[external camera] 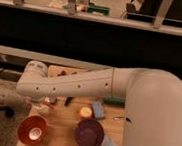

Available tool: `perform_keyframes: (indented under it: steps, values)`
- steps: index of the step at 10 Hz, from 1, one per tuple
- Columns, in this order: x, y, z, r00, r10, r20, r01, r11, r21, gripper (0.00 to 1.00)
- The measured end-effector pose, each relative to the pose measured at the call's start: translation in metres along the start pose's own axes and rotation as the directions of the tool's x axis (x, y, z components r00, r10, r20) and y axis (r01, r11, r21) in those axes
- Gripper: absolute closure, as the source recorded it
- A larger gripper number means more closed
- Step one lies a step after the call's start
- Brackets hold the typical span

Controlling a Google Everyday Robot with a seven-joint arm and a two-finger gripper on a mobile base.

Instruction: Place pepper in plastic cup

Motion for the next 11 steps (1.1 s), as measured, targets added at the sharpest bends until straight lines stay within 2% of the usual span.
perform_keyframes:
  steps: [8, 11]
  values:
    - [-0.01, -0.008, 0.009, 1.0, -0.018, -0.003, 0.018, 1.0, -0.005, 0.98]
    - [-0.012, -0.007, 0.011, 1.0, -0.029, 0.001, 0.029, 1.0, -0.01, 0.7]
